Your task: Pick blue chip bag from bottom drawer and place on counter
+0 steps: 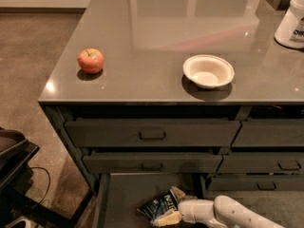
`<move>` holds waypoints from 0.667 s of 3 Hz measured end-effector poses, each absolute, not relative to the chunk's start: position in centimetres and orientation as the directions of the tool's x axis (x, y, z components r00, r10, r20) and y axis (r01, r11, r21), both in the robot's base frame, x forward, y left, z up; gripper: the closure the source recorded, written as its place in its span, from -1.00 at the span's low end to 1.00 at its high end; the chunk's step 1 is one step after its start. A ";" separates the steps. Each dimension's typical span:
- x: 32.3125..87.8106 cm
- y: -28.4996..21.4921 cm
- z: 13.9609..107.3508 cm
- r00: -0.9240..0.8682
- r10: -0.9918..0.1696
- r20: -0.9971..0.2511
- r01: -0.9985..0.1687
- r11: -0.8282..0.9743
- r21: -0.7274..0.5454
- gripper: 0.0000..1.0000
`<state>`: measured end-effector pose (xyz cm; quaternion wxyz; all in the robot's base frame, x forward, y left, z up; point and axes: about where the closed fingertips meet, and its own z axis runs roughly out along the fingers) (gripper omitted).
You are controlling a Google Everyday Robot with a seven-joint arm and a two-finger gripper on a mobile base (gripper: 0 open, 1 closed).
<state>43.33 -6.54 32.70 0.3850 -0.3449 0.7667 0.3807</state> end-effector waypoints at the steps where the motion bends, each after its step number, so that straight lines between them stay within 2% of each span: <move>1: 43.9 -6.6 32.3 -0.468 -0.226 -0.854 -0.817 0.480 0.320 -1.00; 2: 44.1 -6.9 31.2 -0.474 -0.230 -0.850 -0.807 0.500 0.315 -1.00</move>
Offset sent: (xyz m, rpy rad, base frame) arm 0.0109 -0.0117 -0.0288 -0.0347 0.0028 -0.0624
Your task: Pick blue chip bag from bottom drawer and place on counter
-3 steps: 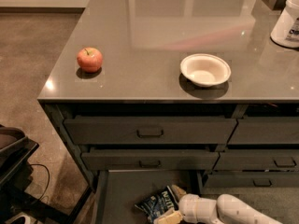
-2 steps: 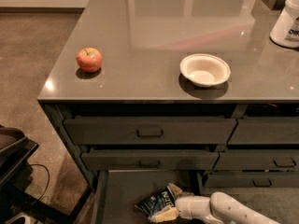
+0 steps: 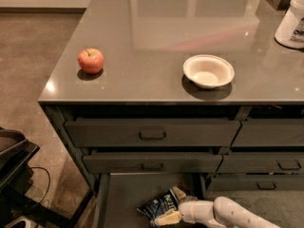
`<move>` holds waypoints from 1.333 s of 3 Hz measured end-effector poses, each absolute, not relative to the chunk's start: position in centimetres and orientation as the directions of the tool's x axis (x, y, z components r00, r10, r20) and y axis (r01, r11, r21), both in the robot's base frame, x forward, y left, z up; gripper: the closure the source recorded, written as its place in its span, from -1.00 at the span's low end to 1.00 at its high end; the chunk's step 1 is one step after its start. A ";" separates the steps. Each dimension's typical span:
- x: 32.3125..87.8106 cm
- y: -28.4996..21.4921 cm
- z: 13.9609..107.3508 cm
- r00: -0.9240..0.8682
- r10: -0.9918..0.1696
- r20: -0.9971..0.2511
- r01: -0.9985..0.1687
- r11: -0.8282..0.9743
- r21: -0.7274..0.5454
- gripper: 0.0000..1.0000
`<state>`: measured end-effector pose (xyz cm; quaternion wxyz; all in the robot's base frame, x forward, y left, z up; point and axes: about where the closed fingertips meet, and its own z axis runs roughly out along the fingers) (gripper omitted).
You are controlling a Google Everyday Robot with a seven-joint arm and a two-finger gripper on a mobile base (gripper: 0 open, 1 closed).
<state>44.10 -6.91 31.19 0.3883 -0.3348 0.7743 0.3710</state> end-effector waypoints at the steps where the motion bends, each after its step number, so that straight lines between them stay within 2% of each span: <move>1: 45.0 -8.0 28.6 -0.456 -0.254 -0.853 -0.819 0.494 0.291 -1.00; 2: 47.7 -11.8 23.5 -0.476 -0.278 -0.834 -0.804 0.522 0.285 -1.00; 4: 48.3 -12.5 21.8 -0.502 -0.289 -0.815 -0.776 0.567 0.276 -1.00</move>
Offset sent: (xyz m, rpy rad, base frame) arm 0.0489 -0.0681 -0.0871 -0.0889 -0.0228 -0.0034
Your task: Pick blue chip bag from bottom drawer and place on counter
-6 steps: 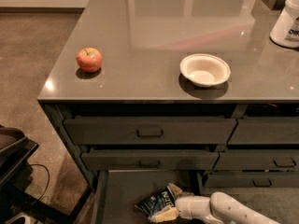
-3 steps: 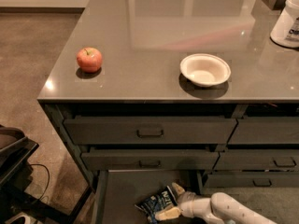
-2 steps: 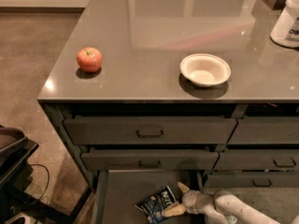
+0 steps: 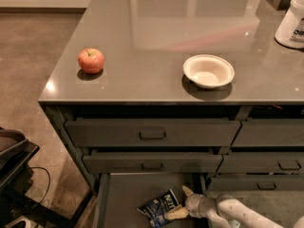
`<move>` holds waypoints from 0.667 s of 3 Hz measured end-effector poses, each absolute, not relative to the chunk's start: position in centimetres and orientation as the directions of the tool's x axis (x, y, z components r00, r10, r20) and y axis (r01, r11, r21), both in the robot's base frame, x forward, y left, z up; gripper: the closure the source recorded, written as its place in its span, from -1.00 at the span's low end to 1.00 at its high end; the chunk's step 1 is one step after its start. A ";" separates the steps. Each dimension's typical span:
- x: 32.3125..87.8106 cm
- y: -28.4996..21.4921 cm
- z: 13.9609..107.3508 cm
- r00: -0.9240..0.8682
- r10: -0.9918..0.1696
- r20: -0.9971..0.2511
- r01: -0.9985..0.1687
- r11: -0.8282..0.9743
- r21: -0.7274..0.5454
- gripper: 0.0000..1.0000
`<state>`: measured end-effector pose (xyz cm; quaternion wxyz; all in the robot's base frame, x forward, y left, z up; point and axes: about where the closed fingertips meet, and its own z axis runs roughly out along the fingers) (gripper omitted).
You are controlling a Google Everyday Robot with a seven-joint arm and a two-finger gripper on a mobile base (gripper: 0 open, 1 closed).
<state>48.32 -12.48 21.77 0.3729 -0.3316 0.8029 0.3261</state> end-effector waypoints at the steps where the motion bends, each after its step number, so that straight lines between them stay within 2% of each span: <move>1: 48.4 -12.2 19.4 -0.516 -0.297 -0.803 -0.769 0.574 0.282 -1.00; 2: 48.2 -11.9 17.5 -0.524 -0.297 -0.799 -0.768 0.569 0.292 -1.00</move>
Offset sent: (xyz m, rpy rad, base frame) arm -0.0012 0.0056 -0.0646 -0.0096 0.0382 0.0008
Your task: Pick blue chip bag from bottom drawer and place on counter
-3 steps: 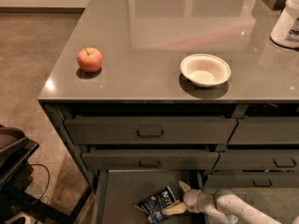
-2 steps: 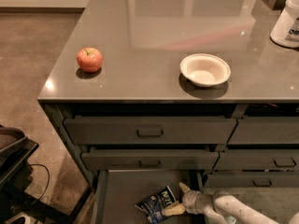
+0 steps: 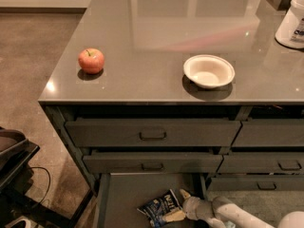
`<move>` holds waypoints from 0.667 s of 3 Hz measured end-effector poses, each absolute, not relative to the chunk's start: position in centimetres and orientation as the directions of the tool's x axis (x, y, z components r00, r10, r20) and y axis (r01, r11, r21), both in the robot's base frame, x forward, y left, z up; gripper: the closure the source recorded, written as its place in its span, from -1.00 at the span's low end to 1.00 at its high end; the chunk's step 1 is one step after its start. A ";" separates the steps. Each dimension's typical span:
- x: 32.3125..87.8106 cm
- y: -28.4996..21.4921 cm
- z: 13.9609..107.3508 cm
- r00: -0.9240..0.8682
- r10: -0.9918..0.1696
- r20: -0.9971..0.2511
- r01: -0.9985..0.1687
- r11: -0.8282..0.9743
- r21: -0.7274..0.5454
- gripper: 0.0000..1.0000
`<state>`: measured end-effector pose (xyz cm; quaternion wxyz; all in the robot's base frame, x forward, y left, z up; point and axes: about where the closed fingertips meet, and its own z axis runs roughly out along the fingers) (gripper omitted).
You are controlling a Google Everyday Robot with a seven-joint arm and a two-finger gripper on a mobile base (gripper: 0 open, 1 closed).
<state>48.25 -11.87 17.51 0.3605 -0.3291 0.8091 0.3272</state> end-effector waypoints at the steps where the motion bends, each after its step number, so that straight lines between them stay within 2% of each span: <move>1: 48.0 -11.0 16.3 -0.518 -0.275 -0.810 -0.775 0.552 0.308 -1.00; 2: 47.2 -9.5 15.0 -0.523 -0.252 -0.814 -0.772 0.546 0.327 -1.00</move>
Offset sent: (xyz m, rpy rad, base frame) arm -0.0191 0.0378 -0.0411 0.0841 0.0048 -0.0049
